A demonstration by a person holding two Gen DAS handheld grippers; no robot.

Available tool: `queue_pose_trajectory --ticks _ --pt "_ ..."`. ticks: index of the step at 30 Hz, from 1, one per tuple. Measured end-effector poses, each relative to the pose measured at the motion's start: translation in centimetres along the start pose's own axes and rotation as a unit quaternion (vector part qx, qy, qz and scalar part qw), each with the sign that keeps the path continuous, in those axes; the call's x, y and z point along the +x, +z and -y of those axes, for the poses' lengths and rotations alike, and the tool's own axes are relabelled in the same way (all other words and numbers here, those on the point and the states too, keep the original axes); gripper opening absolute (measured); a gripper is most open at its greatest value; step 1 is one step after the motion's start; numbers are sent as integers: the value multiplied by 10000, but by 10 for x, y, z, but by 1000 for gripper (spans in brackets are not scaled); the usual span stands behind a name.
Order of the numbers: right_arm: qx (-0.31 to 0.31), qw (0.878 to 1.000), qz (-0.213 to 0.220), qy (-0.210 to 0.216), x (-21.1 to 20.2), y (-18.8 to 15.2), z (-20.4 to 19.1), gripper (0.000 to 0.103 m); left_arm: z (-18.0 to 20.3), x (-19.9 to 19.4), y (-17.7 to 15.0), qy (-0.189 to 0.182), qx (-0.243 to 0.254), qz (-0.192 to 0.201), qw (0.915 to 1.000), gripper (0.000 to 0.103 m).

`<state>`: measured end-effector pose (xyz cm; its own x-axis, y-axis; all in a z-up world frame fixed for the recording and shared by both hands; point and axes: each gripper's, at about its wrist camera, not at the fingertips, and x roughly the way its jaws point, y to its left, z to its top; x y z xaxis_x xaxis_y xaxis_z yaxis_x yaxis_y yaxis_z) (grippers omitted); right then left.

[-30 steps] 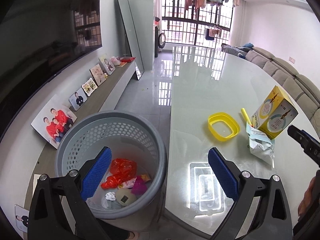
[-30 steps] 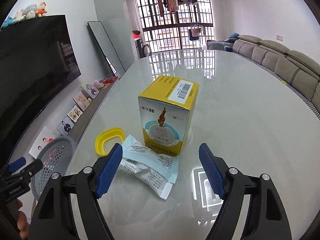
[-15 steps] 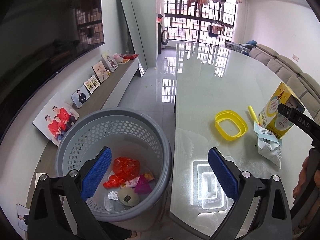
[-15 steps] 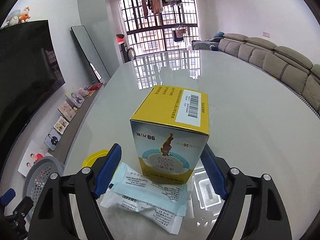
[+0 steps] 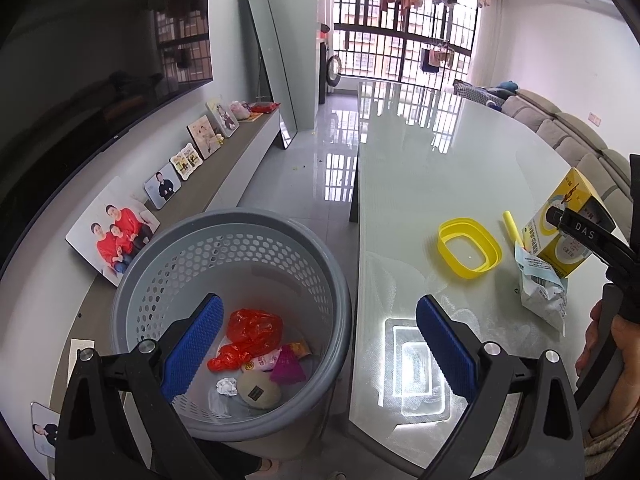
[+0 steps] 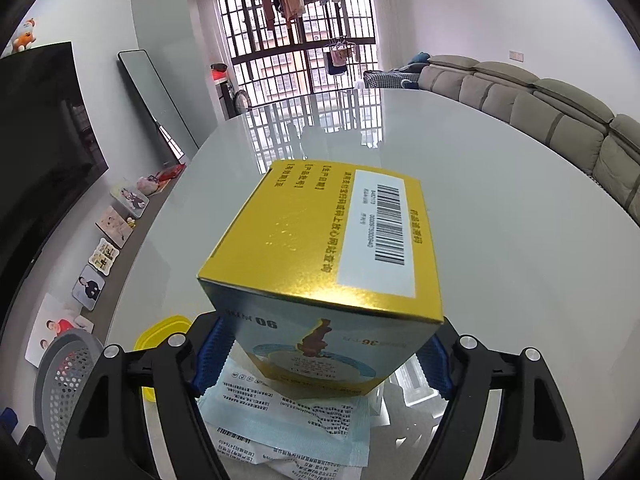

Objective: Collect trash
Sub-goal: 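Grasp the yellow box with the right gripper, then grasp the white-and-blue snack packet with the left gripper while the right gripper holds the box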

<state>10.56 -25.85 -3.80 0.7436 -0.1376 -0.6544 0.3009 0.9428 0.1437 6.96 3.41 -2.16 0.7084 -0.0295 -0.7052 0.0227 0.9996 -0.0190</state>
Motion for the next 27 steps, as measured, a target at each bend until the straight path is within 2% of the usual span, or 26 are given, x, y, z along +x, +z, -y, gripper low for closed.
queue_pose_trajectory --ticks 9,19,23,27 --pt "-124 9997 103 159 -17 -1 18 68 23 -3 -2 -264 83 -54 9996 95" --pt "-191 9992 346 -54 -64 -7 66 68 92 -2 -3 -748 463 -104 9961 95" --pt "-110 9994 306 -129 -80 -15 95 68 124 5 -8 -1053 565 -282 9924 95" --pt "-28 9993 319 -179 -91 -20 119 68 155 16 -14 -1160 653 -445 9901 95"
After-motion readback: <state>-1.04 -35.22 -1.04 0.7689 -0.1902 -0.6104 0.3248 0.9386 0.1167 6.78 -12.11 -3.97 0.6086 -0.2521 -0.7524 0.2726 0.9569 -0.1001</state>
